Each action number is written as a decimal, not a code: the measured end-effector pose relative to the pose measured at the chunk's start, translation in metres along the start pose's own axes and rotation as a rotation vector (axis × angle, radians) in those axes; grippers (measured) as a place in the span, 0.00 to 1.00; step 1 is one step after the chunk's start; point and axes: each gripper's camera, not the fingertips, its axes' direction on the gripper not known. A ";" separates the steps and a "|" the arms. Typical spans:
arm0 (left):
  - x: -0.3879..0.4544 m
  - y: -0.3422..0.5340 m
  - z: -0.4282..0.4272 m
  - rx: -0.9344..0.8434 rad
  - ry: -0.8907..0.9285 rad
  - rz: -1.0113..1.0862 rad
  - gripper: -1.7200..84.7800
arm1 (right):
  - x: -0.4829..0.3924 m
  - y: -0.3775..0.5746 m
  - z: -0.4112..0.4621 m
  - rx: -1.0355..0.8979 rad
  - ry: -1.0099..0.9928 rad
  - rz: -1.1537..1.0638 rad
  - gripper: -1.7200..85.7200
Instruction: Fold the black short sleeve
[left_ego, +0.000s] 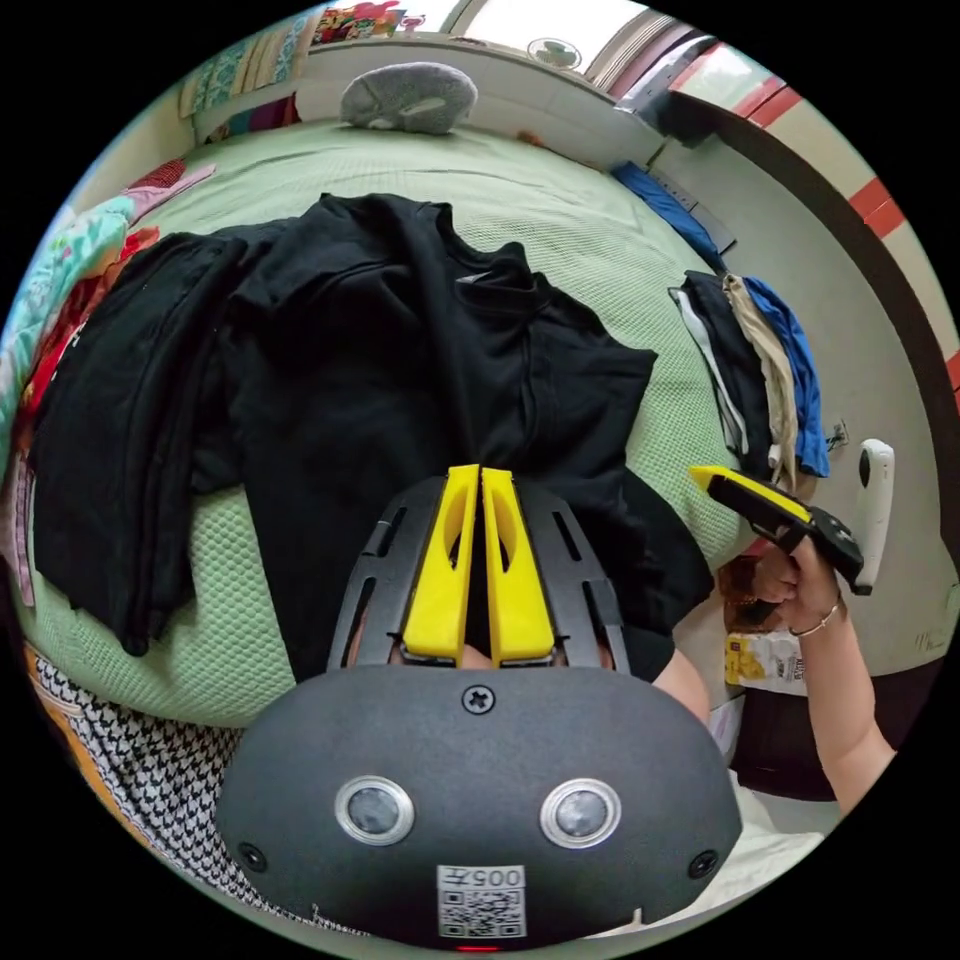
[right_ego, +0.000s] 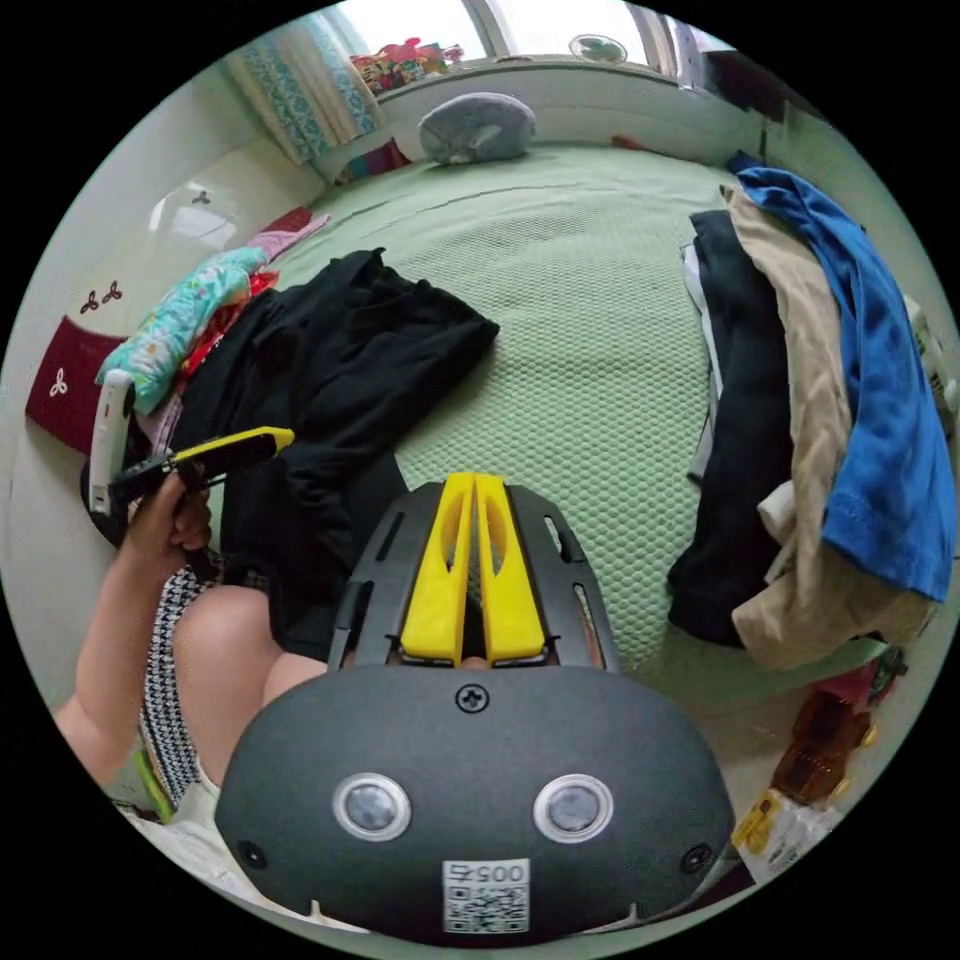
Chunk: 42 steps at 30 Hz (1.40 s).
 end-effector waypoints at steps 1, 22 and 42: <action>0.002 -0.001 -0.005 0.002 -0.013 0.020 0.04 | 0.005 -0.006 -0.005 0.029 -0.022 0.012 0.02; -0.053 -0.040 -0.082 0.190 0.020 0.108 0.10 | 0.096 -0.242 -0.001 0.091 0.210 0.057 0.00; -0.162 -0.126 -0.133 0.243 -0.133 0.065 0.14 | 0.124 -0.272 0.021 -0.084 0.176 -0.006 0.09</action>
